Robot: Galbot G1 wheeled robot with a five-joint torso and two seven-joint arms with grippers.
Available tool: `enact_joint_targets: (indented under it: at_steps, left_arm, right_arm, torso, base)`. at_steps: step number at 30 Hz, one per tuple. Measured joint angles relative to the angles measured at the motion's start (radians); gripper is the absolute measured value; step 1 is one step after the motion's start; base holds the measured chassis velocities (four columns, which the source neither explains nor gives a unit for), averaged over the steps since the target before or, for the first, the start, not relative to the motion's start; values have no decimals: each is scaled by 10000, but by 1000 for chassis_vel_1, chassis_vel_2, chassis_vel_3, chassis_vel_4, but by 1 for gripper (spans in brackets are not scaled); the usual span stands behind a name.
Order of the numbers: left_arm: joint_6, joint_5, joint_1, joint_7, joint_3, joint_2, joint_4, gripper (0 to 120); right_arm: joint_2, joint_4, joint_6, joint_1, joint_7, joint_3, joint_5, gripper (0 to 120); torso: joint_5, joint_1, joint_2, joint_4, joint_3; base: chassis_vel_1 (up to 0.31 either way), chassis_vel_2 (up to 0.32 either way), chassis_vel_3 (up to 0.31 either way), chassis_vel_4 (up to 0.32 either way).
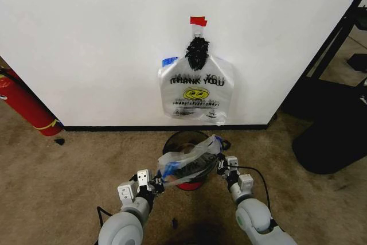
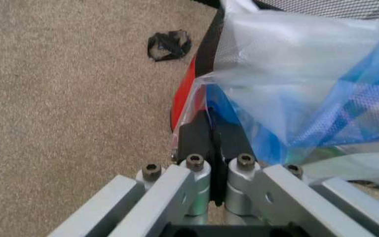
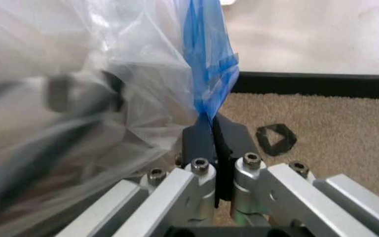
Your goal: Pick up the garbage bag from the wall and place it over the trash bin.
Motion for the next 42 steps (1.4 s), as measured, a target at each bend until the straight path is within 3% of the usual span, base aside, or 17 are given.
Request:
enact_joint_targets:
  at_steps: [18, 37, 42]
  left_arm:
    - [385, 374, -270, -121, 392, -235, 752, 0]
    - [406, 1024, -322, -91, 611, -330, 937, 0]
    - [361, 1077, 88, 92, 437, -201, 335, 13]
  right_arm:
    - [-158, -276, -273, 316, 40, -16, 64, 0]
    - [-251, -599, -303, 717, 160, -216, -377, 0]
    - [-349, -248, -162, 366, 151, -43, -363, 7]
  torso:
    - [-1, 0, -2, 0, 0]
    - [-1, 0, -1, 0, 0]
    - [-1, 0, -1, 0, -1]
  base:
    - [0, 0, 0, 0]
    - [0, 0, 0, 0]
    - [0, 0, 0, 0]
